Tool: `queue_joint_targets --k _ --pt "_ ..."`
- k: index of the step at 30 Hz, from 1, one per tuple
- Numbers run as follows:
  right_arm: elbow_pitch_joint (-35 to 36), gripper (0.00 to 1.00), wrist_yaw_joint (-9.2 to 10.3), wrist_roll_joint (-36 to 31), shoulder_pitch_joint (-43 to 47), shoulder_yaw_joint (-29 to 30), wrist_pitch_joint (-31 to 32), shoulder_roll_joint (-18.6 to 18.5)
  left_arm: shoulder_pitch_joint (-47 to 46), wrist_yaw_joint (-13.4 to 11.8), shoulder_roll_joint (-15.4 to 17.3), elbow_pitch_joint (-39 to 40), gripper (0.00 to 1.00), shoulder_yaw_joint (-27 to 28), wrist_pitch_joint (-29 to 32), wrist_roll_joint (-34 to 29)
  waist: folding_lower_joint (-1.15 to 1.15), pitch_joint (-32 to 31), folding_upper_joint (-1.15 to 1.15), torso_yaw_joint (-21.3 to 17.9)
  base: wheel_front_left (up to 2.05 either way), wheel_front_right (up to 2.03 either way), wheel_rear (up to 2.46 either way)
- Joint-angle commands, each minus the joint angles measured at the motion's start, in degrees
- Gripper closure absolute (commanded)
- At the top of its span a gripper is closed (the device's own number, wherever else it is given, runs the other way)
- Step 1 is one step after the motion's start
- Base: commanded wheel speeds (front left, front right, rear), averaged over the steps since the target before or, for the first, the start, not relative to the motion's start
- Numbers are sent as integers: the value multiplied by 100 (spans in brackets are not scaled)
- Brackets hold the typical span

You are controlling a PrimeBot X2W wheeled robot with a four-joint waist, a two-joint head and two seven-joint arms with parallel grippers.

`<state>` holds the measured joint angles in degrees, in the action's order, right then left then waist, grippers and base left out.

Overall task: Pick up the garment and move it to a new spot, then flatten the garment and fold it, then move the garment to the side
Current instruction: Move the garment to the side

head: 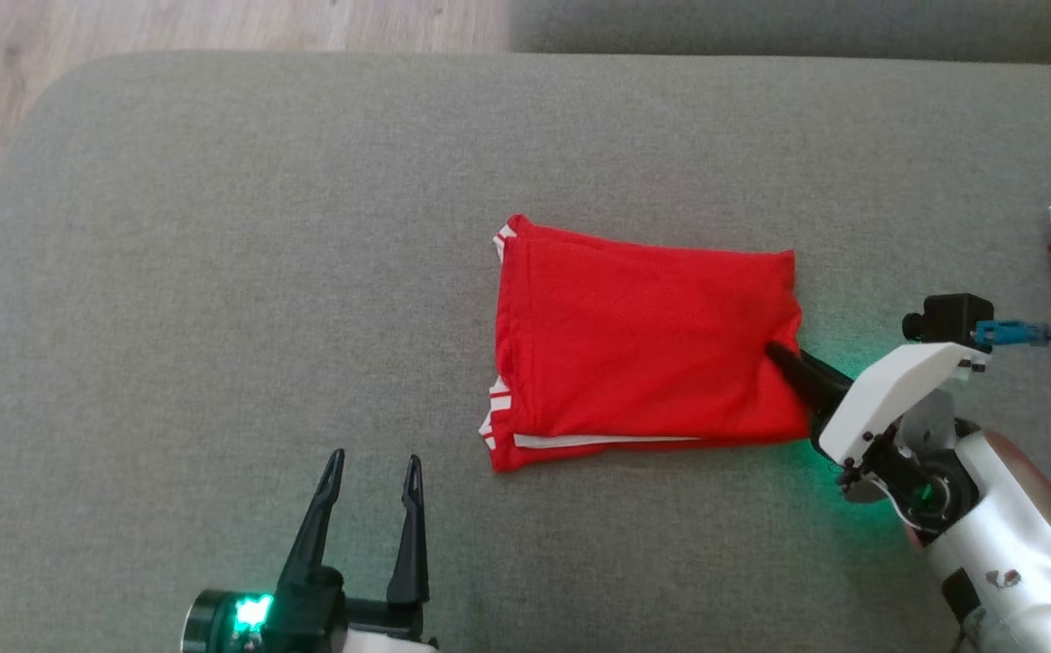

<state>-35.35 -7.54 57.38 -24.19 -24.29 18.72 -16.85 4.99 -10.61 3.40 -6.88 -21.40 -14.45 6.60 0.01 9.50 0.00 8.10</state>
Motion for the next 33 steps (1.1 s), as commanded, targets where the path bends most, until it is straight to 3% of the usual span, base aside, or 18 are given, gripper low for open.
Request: queue_joint_targets --k 1,9,20,29,30,31,33 --pt "162 100 5 46 -166 -122 -146 -117 -211 -62 -50 162 0 121 -55 58 -1 64 0 -17 0 0 0" --pt "446 100 5 54 -378 -257 -510 -679 -337 -93 -51 200 0 148 -55 60 -1 287 0 -433 0 0 0" --pt "1105 100 5 -169 -1140 -49 -453 -2336 -932 -14 -52 433 0 349 -55 -23 -1 1091 0 -1258 0 0 0" --pt "1394 100 5 -257 -1280 804 -327 -3559 -1305 127 -48 603 0 574 -55 -46 -1 1546 0 -1595 0 0 0" --pt "1363 55 5 -290 -1291 913 -332 -3628 -1338 148 -43 611 0 584 -55 -66 -1 1589 0 -1612 0 0 0" --pt "1331 0 5 -360 -1310 1016 -368 -3667 -1370 169 -41 607 0 595 -55 -76 -1 1621 0 -1624 0 0 0" --pt "1343 0 5 -474 -1325 1146 -414 -3617 -1427 231 -41 572 0 611 -55 -54 -1 1644 0 -1631 0 0 0"
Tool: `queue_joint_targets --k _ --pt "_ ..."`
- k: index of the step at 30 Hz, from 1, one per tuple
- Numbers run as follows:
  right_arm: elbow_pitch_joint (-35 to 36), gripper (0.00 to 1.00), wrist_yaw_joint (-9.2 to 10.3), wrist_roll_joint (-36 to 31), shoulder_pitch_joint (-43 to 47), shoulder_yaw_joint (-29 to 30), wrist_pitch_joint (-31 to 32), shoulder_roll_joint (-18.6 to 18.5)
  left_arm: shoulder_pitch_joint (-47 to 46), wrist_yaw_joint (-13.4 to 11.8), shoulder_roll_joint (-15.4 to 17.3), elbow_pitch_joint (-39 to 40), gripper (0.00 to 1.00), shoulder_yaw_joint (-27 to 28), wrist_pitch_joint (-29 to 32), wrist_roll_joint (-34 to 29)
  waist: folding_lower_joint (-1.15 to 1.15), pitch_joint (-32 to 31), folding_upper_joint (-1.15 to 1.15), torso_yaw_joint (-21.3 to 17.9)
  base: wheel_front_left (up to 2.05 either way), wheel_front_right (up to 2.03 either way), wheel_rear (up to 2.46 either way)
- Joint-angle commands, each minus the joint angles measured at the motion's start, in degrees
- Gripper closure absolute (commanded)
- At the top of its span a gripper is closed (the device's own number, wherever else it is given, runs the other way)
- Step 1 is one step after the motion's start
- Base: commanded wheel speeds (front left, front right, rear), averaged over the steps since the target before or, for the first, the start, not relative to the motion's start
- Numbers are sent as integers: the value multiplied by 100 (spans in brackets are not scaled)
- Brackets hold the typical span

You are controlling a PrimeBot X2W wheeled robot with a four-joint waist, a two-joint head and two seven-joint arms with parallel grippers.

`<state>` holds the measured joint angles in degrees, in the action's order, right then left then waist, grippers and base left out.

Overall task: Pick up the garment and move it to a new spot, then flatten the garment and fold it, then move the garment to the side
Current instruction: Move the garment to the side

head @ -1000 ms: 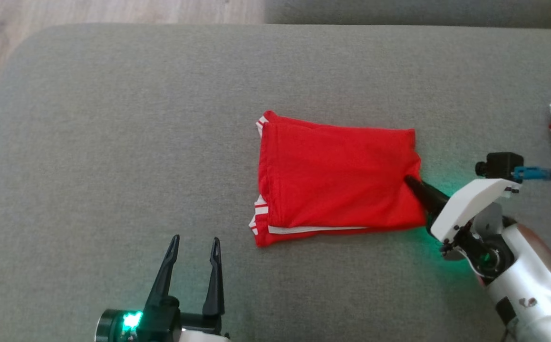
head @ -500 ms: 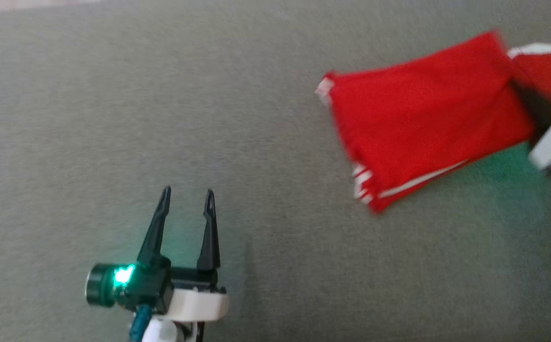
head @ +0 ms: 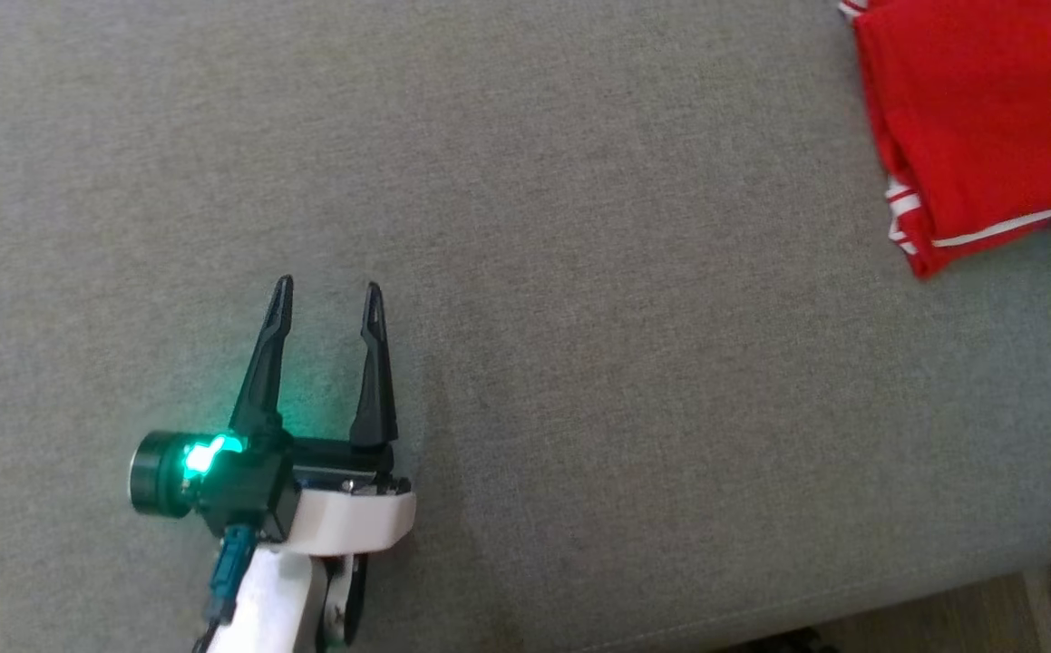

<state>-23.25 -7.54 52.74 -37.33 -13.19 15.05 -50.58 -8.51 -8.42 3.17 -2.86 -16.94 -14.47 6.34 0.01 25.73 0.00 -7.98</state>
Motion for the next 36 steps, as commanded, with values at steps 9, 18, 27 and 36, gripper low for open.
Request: queue_joint_targets --k 9,18,27,36 --pt "735 0 5 -607 655 -54 -308 1004 -189 183 -23 140 0 116 -52 -61 -1 -486 0 317 0 0 0" --pt "701 0 5 -1608 1762 -602 -1530 2454 307 107 -28 -54 0 25 -52 117 -1 -1451 0 881 0 0 0" --pt "439 0 5 -3024 2959 -511 -2995 3447 1220 -9 -28 -93 0 206 -52 244 -1 -2518 0 1022 0 0 0" --pt "1773 0 5 -4107 4380 597 -3003 4306 2199 -11 -29 365 0 428 -52 184 -1 -2987 0 996 0 0 0"
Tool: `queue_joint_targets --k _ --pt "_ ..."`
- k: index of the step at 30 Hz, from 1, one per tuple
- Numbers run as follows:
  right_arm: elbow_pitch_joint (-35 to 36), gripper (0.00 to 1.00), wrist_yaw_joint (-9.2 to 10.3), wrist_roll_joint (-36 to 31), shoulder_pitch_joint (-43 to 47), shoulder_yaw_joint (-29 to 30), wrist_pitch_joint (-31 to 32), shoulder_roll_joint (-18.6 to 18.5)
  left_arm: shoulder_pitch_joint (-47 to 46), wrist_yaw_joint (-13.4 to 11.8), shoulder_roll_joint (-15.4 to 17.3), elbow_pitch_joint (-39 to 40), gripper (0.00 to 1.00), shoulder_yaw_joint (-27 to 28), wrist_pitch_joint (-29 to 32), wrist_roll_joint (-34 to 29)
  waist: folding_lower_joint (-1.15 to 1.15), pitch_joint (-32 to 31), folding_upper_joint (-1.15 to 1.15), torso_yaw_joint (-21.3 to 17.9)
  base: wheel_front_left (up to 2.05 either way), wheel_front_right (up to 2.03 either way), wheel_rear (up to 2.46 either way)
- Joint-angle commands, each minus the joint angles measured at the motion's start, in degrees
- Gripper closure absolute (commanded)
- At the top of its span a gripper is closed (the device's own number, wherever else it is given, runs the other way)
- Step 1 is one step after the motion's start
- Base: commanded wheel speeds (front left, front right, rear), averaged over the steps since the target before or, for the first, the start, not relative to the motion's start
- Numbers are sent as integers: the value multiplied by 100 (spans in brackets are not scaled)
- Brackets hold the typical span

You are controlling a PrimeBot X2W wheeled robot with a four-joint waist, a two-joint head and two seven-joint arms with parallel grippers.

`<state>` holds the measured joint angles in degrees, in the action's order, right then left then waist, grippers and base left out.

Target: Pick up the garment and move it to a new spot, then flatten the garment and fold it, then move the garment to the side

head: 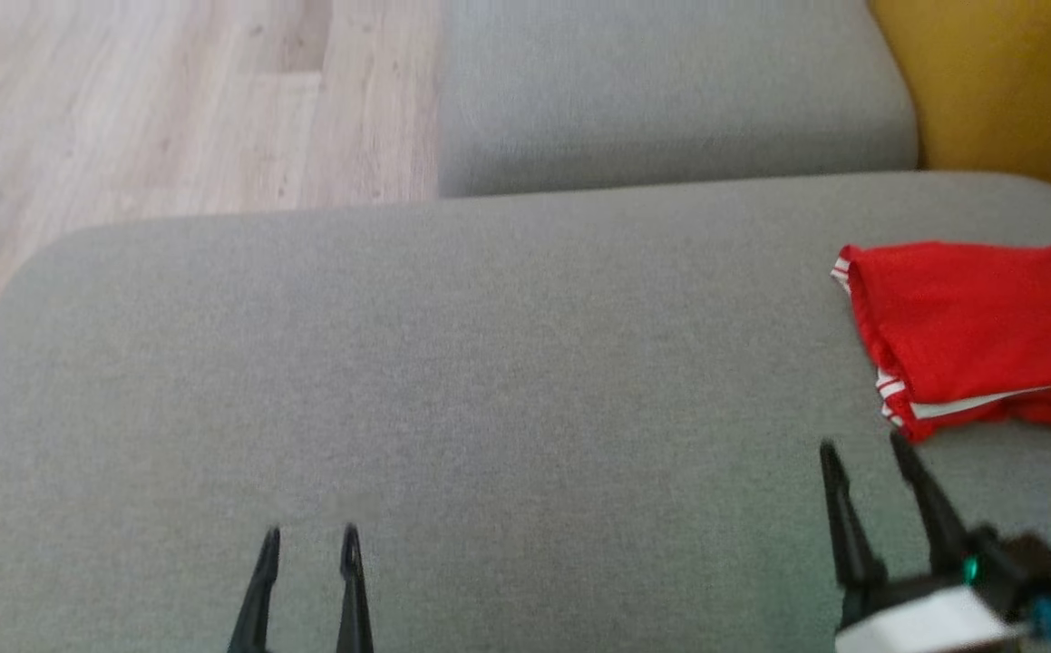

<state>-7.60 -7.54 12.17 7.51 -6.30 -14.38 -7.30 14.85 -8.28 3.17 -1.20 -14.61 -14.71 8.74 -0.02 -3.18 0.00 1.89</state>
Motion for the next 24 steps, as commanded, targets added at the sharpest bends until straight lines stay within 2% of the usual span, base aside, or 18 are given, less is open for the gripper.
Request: queue_joint_targets --k 1,6,16,17,20,24 --pt "246 0 5 -103 11 -67 -61 19 -44 -31 -29 210 0 211 -29 -93 2 -140 0 16 0 0 0" --pt "321 0 5 -184 330 -12 -61 147 212 -55 -29 217 0 292 -29 -204 2 -295 0 5 0 0 0" --pt "309 0 5 -256 385 -22 -62 177 206 -6 -29 202 0 365 -29 -239 2 -383 0 -57 0 0 0" --pt "91 100 0 -215 586 92 1 209 454 -23 9 -7 100 162 0 -172 2 -385 0 -57 0 0 0" --pt "-199 100 0 -211 646 76 9 210 484 -29 8 -296 100 152 1 -169 3 -387 0 -58 0 0 0" --pt "-233 100 0 41 611 90 52 207 450 -6 19 -296 100 184 36 93 3 -364 0 -62 0 0 0"
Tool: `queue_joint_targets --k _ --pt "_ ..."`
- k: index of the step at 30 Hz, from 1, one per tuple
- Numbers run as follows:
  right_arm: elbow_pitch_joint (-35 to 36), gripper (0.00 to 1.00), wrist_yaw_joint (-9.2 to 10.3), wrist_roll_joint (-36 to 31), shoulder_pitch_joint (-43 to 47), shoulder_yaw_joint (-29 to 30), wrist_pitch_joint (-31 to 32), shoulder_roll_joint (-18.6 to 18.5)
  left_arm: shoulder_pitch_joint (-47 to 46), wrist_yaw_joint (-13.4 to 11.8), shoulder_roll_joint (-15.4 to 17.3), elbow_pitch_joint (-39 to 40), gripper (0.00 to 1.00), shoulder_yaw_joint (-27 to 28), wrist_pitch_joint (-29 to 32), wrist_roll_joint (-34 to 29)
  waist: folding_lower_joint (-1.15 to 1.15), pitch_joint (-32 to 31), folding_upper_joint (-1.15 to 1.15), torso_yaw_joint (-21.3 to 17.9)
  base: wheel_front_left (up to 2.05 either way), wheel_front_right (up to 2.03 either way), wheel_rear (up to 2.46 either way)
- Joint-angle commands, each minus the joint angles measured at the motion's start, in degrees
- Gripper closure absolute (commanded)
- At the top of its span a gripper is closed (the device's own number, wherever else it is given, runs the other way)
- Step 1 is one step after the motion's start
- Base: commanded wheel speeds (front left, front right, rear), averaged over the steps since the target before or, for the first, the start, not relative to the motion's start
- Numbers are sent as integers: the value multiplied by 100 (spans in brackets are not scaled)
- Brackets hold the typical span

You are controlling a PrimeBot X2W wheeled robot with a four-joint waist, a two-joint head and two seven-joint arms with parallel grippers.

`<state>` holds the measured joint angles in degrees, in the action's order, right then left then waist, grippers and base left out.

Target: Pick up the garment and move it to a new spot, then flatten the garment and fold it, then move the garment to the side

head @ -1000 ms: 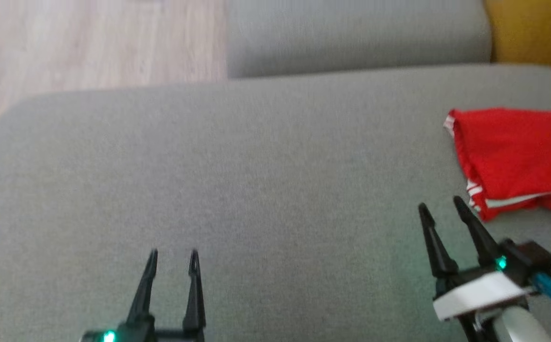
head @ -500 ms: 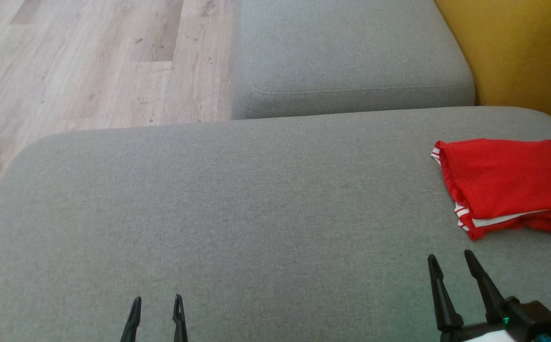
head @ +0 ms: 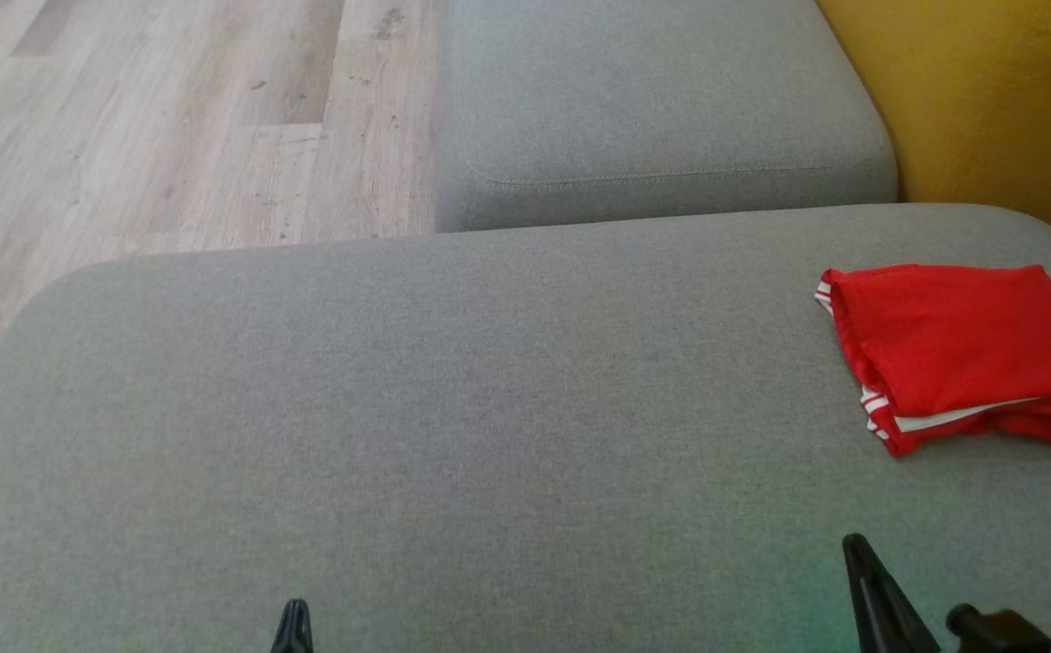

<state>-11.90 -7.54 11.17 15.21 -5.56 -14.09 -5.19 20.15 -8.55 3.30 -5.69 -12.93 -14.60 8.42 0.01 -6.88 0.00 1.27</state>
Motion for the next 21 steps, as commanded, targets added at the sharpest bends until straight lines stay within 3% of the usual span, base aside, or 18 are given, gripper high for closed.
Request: queue_joint_targets --k 1,21 --pt "194 100 0 212 -175 22 37 -6 -99 33 12 148 100 28 38 200 0 12 0 -1 0 0 0" --pt "122 100 1 1528 -491 131 294 -29 -521 300 82 -61 100 225 288 1585 0 121 0 -21 0 0 0"
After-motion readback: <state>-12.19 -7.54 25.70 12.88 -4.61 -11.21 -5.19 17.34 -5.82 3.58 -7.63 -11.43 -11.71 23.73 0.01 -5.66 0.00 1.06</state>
